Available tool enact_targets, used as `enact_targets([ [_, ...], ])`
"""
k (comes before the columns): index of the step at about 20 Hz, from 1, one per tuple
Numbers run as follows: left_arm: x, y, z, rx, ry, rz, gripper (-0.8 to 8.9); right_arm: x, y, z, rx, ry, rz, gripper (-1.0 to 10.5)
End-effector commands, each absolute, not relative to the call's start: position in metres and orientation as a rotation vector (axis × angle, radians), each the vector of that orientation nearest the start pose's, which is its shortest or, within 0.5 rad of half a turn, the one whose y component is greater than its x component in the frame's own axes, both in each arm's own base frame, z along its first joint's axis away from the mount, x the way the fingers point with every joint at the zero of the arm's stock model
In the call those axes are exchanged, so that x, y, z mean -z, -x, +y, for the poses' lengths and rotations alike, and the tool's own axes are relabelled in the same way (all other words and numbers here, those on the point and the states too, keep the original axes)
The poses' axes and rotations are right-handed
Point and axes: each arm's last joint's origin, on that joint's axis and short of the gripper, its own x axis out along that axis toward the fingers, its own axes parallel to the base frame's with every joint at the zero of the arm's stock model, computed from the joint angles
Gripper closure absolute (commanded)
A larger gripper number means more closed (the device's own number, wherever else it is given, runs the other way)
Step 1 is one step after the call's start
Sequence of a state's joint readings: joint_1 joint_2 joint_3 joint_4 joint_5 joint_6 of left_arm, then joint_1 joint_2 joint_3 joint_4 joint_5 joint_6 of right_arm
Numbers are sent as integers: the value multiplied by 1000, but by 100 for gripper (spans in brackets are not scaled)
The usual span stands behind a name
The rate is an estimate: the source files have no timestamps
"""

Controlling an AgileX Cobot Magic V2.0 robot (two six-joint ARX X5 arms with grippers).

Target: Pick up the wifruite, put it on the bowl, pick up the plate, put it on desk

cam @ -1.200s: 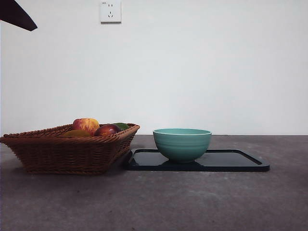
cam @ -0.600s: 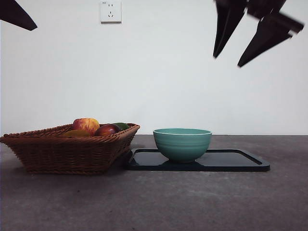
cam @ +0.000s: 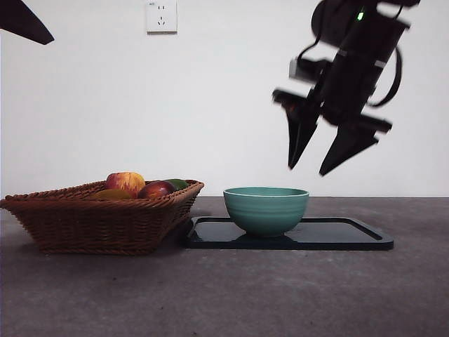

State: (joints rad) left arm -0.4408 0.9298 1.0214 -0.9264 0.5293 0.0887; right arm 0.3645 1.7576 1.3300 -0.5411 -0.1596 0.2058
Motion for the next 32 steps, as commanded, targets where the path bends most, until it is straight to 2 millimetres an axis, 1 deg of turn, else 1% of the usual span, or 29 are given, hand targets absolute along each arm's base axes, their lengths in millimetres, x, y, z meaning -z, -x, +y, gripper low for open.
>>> enact_targets([
  [1, -331, -142, -84, 965, -48, 810, 415, -222, -357, 143, -385, -76, 1025, 673],
  [5, -331, -142, -84, 965, -48, 810, 415, -201, -368, 147, -382, -74, 1036, 674],
  [6, -331, -142, -84, 965, -48, 810, 415, -199, -369, 147, -382, -77, 1032, 688],
  [7, -331, -142, -84, 965, -48, 811, 415, -196, -371, 148, -383, -77, 1028, 735],
  [8, -331, -142, -84, 965, -48, 811, 415, -195, -372, 149, -385, -77, 1024, 810],
  [9, -331, -142, -84, 965, -48, 811, 415, -194, -373, 149, -385, -78, 1020, 853],
  [13, -331, -142, -84, 964, -48, 812, 415, -194, -375, 149, -383, -80, 997, 924],
  [19, -331, -142, -84, 965, -49, 809, 415, -195, -376, 146, -376, -83, 994, 937],
  [21, -331, -142, -84, 965, -49, 810, 415, -198, -376, 146, -378, -85, 981, 937],
  [23, -331, -142, -84, 965, -49, 810, 415, -206, -374, 146, -382, -88, 959, 937],
  [25, -331, -142, -84, 965, -49, 810, 415, -220, -370, 144, -387, -91, 934, 937],
  [29, -331, -142, -84, 965, -49, 809, 415, -260, -351, 137, -402, -100, 871, 937],
  [32, -331, -142, -84, 965, -49, 809, 415, -292, -327, 128, -415, -89, 841, 937],
])
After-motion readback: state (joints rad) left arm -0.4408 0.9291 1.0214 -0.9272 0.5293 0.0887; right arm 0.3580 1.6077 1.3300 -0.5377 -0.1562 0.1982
